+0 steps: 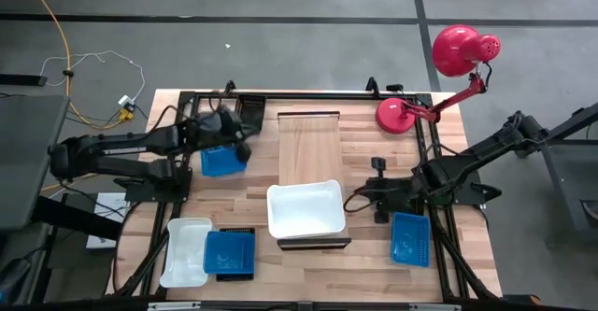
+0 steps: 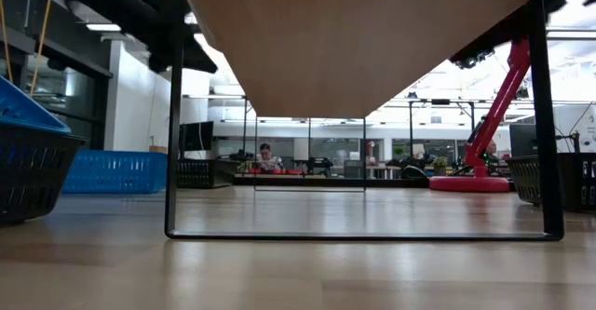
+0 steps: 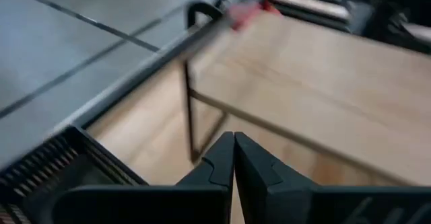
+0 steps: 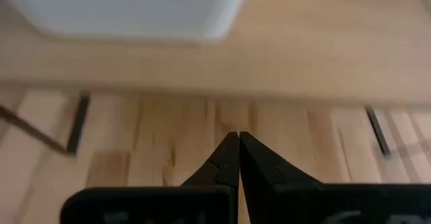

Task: Stack baskets on shelf by color
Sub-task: Adjust the white bins on the shelf

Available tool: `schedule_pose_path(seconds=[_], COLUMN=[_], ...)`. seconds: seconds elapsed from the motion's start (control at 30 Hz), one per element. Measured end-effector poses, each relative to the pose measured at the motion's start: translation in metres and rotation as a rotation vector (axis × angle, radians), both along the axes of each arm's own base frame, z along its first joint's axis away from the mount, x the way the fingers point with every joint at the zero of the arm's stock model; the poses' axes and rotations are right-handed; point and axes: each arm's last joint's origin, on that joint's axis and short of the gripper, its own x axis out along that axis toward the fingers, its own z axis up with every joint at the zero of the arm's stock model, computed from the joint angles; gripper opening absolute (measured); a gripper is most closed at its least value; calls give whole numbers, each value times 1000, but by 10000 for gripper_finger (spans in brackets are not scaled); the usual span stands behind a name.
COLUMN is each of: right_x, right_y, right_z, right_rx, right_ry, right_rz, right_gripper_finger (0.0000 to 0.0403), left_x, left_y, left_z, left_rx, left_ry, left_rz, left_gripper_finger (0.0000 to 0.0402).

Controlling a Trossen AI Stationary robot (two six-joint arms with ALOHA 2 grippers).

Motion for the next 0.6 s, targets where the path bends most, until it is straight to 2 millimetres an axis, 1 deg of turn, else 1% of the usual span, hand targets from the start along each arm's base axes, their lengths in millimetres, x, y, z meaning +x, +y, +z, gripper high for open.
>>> schedule_pose_path(seconds=[0.07, 0.17, 0.33, 0.47, 0.6], right_x=[-10, -24, -43, -51, -52], right_y=[1, 2, 1, -2, -3], right_z=[0, 5, 21, 29, 31], right_rx=[-12, -17, -10, 12, 24], right_ry=[25, 2, -130, -203, -215], right_rz=[-39, -93, -156, -196, -200], right_gripper_finger=[0, 0, 0, 0, 0], left_x=[0, 2, 6, 7, 12], left_y=[-16, -42, -81, -103, -118], left_z=[-1, -7, -25, -37, -42], left_rx=[-11, -17, -24, -13, -38], left_ry=[18, -16, -115, -185, -218], left_rz=[-34, -112, -228, -266, -298], left_gripper_finger=[0, 0, 0, 0, 0])
